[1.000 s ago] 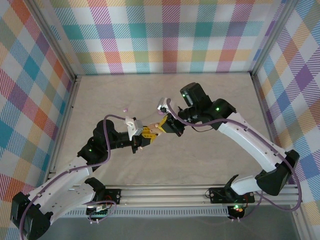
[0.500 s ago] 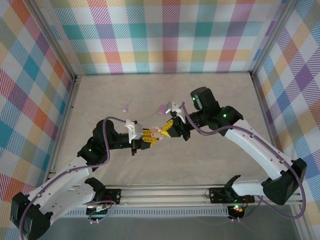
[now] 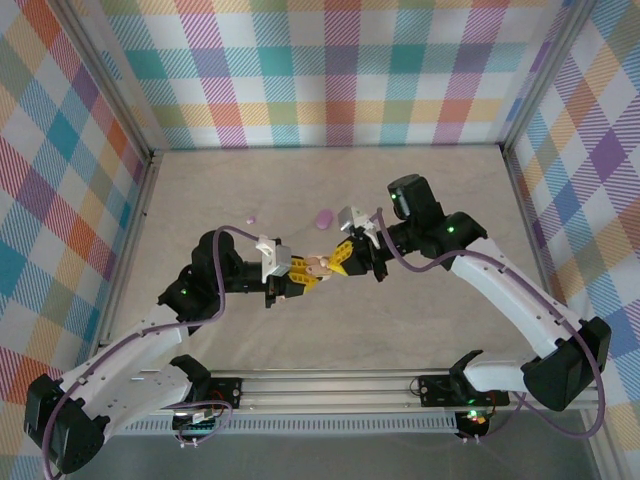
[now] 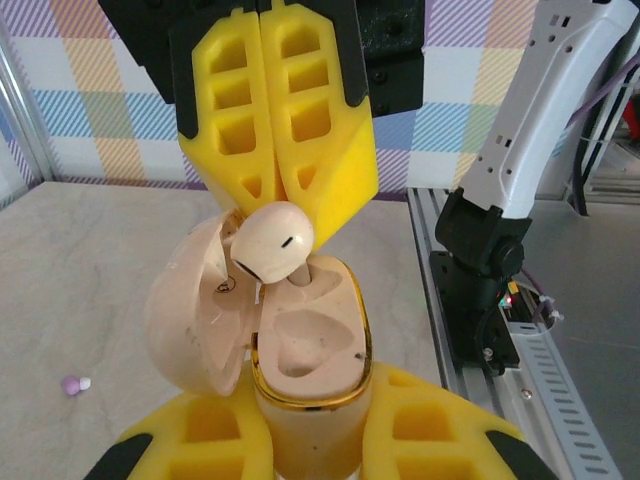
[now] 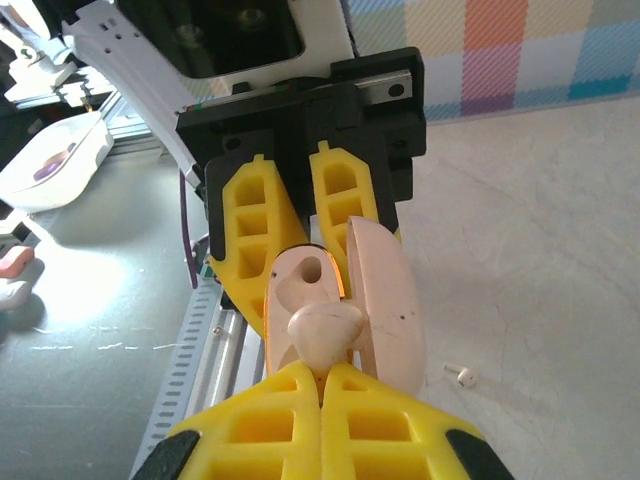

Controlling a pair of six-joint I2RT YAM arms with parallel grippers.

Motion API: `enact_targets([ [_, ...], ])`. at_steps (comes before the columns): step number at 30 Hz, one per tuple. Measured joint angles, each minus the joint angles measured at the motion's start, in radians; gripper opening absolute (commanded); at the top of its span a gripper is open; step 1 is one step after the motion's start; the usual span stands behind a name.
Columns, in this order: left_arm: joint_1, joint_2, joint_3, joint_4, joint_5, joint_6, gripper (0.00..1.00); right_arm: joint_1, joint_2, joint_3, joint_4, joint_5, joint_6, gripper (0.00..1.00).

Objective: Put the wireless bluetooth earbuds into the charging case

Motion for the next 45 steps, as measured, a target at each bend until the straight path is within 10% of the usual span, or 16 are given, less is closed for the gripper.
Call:
enact_targets([
  [8,0.000,0.032,0.026,-0.046,0.019,0.035,0.00,-0.013,-0.001,-0.025,-0.005,-0.020,-0.043,0.32],
  [35,0.016,0.077,0.027,0.009,0.003,0.047,0.00,-0.061,-0.171,-0.193,0.292,0.180,0.436,0.63],
  [45,0.022,0.103,0.027,0.022,0.027,0.003,0.00,0.042,-0.140,-0.202,0.314,0.229,0.345,0.72],
])
